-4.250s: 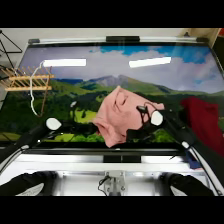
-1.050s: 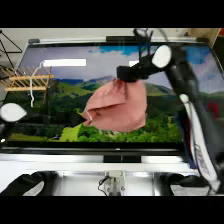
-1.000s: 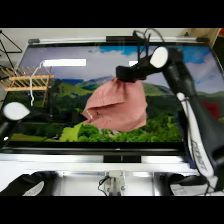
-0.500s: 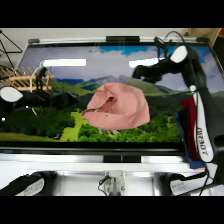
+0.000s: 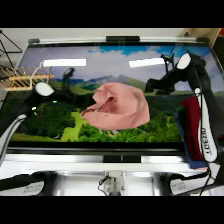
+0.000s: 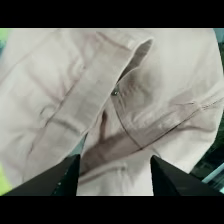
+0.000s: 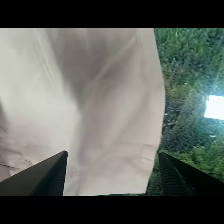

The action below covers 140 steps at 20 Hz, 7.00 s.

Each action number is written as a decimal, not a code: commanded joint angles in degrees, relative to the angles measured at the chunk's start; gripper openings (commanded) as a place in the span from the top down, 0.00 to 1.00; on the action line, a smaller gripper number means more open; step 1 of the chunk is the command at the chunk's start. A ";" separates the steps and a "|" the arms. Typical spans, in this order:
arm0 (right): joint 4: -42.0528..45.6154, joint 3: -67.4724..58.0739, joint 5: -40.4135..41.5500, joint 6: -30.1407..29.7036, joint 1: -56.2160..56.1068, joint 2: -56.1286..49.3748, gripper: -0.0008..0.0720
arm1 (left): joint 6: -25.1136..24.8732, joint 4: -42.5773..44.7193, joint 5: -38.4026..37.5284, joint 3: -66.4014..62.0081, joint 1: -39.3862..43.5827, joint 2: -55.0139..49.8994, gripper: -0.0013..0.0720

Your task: Fold the shirts.

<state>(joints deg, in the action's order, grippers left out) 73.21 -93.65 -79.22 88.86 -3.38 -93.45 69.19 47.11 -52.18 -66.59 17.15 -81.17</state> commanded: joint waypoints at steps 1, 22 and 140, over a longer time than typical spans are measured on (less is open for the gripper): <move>1.11 0.87 -0.11 -0.02 0.11 0.04 0.06 | -10.62 1.03 2.08 -7.65 5.22 -8.50 0.24; 1.22 0.92 0.07 -0.46 0.11 -8.31 0.06 | -10.01 7.56 -4.46 -21.31 -0.17 -18.36 0.94; -25.16 27.32 5.16 -26.16 10.40 0.37 0.92 | -2.75 -15.58 -2.49 31.23 -1.05 20.81 0.94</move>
<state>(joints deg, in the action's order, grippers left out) 51.18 -64.64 -72.53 66.72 7.03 -92.79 66.43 31.27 -54.65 -35.35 16.12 -60.45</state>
